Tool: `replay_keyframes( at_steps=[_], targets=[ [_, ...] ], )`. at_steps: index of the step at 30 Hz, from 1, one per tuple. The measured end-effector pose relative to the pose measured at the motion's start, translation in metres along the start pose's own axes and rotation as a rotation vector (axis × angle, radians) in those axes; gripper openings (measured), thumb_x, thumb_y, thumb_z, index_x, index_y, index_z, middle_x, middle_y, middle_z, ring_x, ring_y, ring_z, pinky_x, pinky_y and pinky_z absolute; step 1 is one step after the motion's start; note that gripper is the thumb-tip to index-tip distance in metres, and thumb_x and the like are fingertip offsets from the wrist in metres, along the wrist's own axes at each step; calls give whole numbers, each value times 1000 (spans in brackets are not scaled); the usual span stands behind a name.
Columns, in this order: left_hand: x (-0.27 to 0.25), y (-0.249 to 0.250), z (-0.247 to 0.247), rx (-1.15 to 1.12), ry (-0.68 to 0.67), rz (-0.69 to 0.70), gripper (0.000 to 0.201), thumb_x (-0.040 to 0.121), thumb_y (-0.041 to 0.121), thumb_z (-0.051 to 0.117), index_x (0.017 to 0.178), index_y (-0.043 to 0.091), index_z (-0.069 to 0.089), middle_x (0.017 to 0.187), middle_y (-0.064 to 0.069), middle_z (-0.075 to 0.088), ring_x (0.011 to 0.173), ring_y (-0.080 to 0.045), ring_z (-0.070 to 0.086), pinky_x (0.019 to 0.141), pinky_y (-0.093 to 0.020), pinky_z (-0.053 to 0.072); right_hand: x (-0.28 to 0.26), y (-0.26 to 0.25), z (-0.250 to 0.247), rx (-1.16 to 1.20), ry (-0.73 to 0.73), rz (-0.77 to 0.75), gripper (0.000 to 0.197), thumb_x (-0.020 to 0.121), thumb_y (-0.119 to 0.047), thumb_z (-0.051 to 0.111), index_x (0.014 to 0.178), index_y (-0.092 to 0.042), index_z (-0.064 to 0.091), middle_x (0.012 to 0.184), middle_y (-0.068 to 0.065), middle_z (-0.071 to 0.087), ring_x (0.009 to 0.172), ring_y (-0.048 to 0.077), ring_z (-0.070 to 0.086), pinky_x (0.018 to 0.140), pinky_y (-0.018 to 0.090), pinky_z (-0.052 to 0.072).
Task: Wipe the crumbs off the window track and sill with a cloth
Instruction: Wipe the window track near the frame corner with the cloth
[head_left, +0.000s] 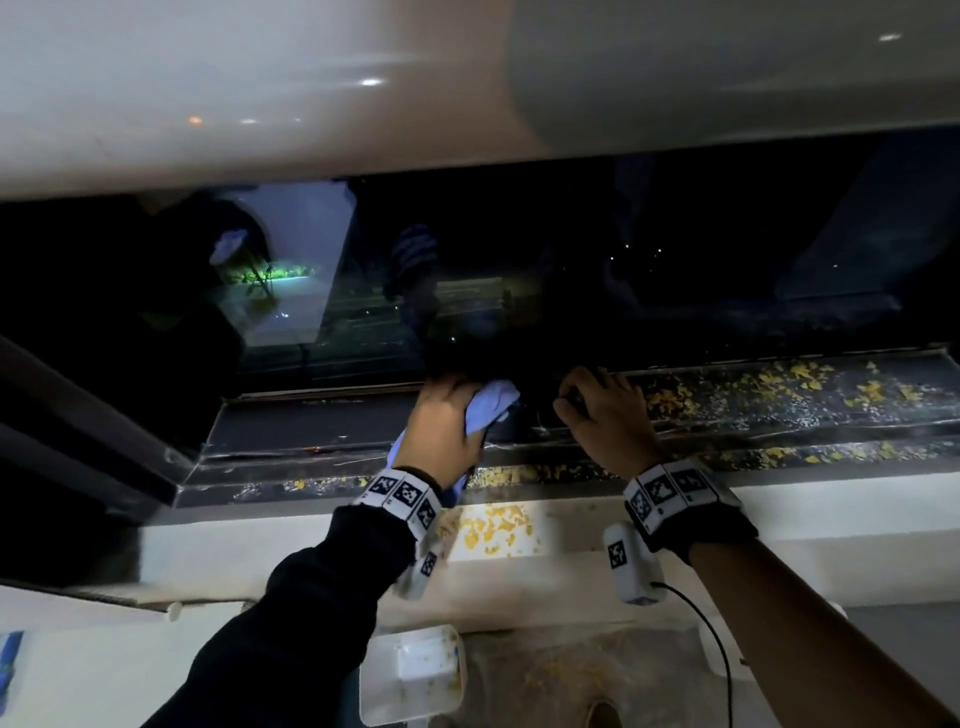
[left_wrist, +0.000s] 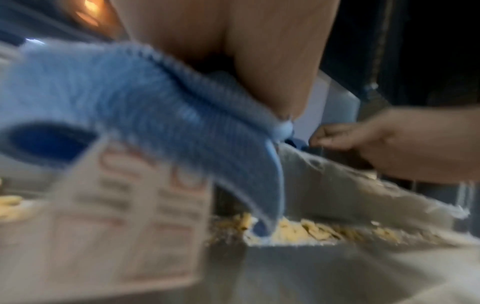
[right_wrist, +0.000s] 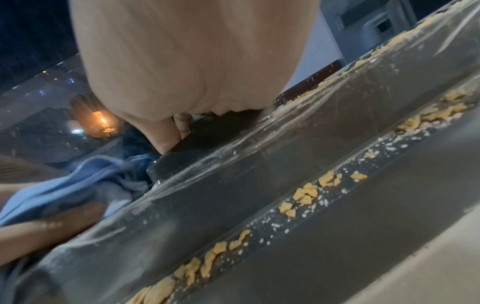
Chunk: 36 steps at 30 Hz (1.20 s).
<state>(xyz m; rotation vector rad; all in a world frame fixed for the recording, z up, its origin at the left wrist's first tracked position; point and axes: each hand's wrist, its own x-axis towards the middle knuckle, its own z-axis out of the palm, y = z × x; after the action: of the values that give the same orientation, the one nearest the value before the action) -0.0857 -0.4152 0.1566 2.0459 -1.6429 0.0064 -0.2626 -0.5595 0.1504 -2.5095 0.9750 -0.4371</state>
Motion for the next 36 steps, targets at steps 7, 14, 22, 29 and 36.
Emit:
replay_keyframes(
  at_steps=[7, 14, 22, 29, 36],
  targets=[
    [-19, -21, -23, -76, -170, 115, 47, 68, 1, 45, 107, 16, 66, 109, 0, 65, 98, -20, 58, 88, -27, 42, 0, 0, -1, 12, 33, -25, 26, 83, -42, 46, 96, -22, 56, 102, 2, 59, 95, 28, 51, 77, 33, 27],
    [-59, -98, -83, 211, 416, -450, 43, 62, -10, 54, 105, -7, 60, 104, -32, 56, 95, -44, 52, 85, -43, 43, 0, 2, 3, 19, 35, -21, 16, 86, -38, 52, 96, -25, 53, 102, -2, 57, 95, 24, 50, 79, 32, 25],
    [-59, -47, -19, 60, 319, -491, 44, 63, 5, 51, 105, 5, 64, 103, -17, 62, 93, -36, 55, 82, -37, 44, 0, -2, 3, 13, 22, -5, 23, 83, -43, 45, 95, -25, 53, 102, 0, 58, 96, 26, 49, 79, 32, 24],
    [-51, -43, -54, -110, 272, -358, 33, 63, -11, 58, 91, 2, 71, 90, -18, 70, 83, -30, 65, 77, -21, 41, 1, 0, 0, 6, 3, -17, 32, 82, -49, 40, 96, -24, 54, 105, 3, 58, 100, 32, 50, 82, 38, 30],
    [-82, -125, -101, 355, 235, -896, 29, 70, 14, 69, 96, 0, 66, 110, -29, 51, 102, -45, 46, 84, -50, 40, -2, -4, 0, -22, 33, -2, 39, 82, -49, 39, 98, -19, 57, 104, 7, 59, 100, 33, 51, 83, 40, 33]
  ],
)
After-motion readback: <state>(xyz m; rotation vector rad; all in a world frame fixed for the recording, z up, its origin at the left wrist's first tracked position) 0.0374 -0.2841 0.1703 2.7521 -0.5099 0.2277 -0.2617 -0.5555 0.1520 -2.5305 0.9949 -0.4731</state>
